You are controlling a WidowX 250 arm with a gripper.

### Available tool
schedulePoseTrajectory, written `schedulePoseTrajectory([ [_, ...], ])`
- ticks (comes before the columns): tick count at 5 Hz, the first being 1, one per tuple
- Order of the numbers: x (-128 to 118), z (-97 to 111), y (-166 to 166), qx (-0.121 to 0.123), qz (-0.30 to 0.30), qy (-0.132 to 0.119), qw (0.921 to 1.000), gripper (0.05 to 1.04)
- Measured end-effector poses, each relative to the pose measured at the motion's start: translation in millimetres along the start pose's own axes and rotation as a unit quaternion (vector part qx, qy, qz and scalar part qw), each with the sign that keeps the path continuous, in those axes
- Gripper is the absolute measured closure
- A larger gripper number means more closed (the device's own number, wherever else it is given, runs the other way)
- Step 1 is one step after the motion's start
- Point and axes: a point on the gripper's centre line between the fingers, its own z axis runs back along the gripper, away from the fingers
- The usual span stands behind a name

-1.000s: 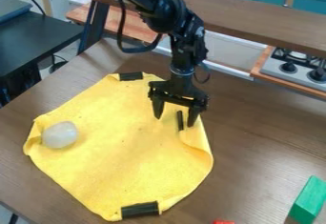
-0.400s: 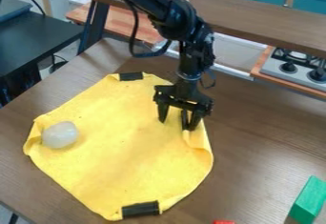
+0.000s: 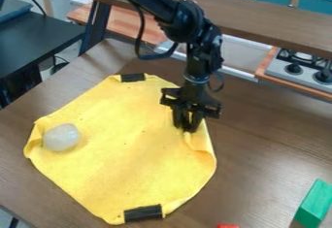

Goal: Fold the cloth from right to left

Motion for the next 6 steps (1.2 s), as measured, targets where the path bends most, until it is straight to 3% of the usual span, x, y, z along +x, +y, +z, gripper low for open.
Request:
schedulePoseTrajectory([
  [1,-1.2,-1.2,0.2,0.0,0.0,0.001,1.0,0.942],
  [2,-2.0,-2.6,0.0,-0.002,-0.003,-0.002,1.0,1.015],
  [3,-4.8,-0.4,-1.4,-0.015,-0.015,-0.017,0.9996,1.025],
  [4,-13.5,13.1,2.2,-0.048,-0.016,-0.028,0.9983,1.026],
  [5,-15.1,39.4,21.8,-0.092,0.004,-0.051,0.9945,1.027],
  [6,-24.7,39.1,38.3,-0.14,0.02,-0.038,0.9892,1.028],
])
